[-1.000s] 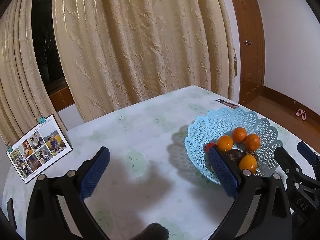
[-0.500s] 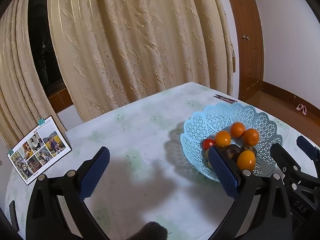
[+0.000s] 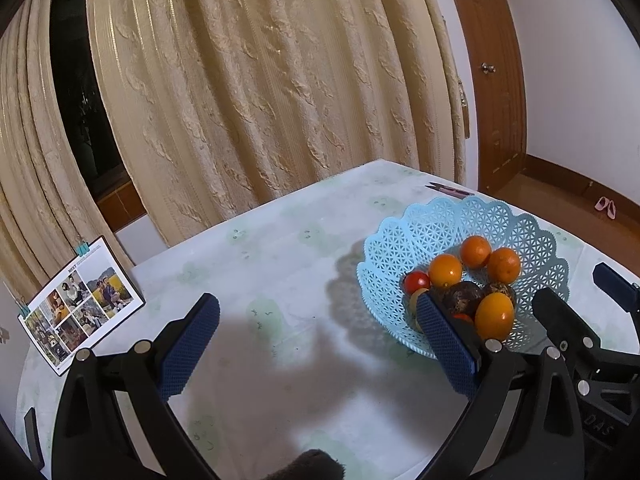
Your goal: Organize fruits
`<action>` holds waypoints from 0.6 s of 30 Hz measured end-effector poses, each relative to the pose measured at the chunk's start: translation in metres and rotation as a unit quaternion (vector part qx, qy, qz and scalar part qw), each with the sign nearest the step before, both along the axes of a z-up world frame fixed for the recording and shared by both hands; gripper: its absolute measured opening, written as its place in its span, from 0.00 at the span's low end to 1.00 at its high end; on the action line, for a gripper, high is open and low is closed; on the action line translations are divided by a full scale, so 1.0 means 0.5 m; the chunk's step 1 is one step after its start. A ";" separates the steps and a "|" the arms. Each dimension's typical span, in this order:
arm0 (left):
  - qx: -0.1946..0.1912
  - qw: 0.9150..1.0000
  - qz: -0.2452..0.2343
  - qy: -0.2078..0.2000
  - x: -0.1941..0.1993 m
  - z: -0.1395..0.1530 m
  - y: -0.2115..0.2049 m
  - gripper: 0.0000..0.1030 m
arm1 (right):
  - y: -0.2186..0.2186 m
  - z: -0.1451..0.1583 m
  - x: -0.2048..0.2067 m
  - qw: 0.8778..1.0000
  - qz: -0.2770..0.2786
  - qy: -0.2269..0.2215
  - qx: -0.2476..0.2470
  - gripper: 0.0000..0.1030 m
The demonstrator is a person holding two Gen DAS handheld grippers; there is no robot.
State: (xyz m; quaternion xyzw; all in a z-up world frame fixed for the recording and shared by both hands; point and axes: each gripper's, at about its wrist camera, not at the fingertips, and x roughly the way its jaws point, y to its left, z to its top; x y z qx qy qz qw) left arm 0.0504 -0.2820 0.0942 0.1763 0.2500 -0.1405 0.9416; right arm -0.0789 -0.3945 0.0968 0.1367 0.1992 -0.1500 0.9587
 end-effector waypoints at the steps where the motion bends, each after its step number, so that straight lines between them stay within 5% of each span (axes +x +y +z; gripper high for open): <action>1: 0.001 1.000 0.000 -0.001 0.000 0.000 0.000 0.95 | 0.000 0.001 0.001 1.000 0.002 0.001 0.000 0.96; 18: 0.009 1.000 -0.002 -0.007 -0.002 -0.003 -0.005 0.95 | 0.000 0.000 0.006 1.000 0.011 0.006 0.003 0.96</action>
